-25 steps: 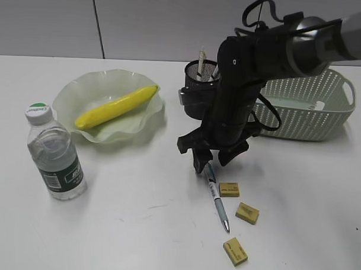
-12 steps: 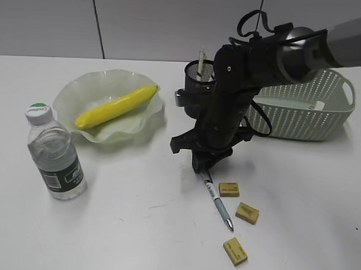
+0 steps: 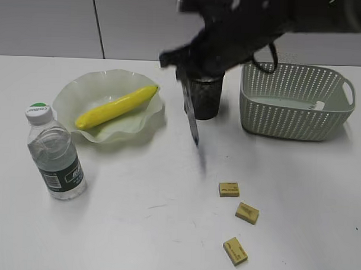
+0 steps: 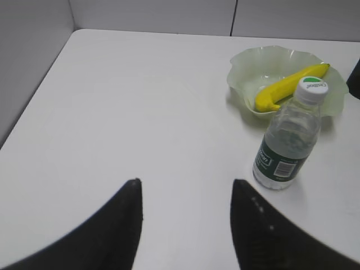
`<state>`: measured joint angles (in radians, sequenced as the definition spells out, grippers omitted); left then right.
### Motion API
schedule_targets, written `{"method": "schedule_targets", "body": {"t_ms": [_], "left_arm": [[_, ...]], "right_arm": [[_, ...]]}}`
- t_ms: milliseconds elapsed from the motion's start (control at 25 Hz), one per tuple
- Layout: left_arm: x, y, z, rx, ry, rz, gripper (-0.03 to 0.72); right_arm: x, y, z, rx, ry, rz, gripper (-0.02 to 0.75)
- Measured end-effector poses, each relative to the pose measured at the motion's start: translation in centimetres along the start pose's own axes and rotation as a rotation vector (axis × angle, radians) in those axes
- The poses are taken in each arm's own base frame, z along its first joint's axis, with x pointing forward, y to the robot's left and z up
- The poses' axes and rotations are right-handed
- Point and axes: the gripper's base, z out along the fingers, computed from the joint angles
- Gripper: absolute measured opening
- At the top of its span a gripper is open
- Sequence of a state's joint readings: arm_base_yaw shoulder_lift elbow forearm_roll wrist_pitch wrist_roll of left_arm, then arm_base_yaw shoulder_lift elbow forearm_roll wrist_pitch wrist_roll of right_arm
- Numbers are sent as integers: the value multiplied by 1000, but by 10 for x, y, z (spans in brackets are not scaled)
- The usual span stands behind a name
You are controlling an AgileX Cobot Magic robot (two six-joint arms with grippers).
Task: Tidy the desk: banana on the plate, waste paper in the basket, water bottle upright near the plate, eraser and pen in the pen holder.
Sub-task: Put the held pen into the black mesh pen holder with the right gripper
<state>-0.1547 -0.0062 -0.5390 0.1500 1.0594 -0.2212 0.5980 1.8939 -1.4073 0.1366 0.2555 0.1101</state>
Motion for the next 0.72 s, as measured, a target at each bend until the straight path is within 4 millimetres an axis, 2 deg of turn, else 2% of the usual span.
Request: {"method": "schedule_targets", "body": {"t_ms": [120, 200, 280, 360, 560, 640, 720], "left_arm": [[0, 0, 0, 0, 0, 0, 381], [0, 0, 0, 0, -1, 0, 381], [0, 0, 0, 0, -1, 0, 381], [0, 0, 0, 0, -1, 0, 381], [0, 0, 0, 0, -1, 0, 381], [0, 0, 0, 0, -1, 0, 379], [0, 0, 0, 0, -1, 0, 372]], "right_arm": [[-34, 2, -37, -22, -370, -118, 156], [-42, -6, -42, -21, -520, -177, 156], [-42, -16, -32, -16, -603, -193, 156], [-36, -32, -14, 6, -631, -190, 156], [-2, -66, 36, 57, -557, -162, 157], [7, -71, 45, 66, -523, -154, 200], [8, -71, 46, 67, -511, -153, 295]]}}
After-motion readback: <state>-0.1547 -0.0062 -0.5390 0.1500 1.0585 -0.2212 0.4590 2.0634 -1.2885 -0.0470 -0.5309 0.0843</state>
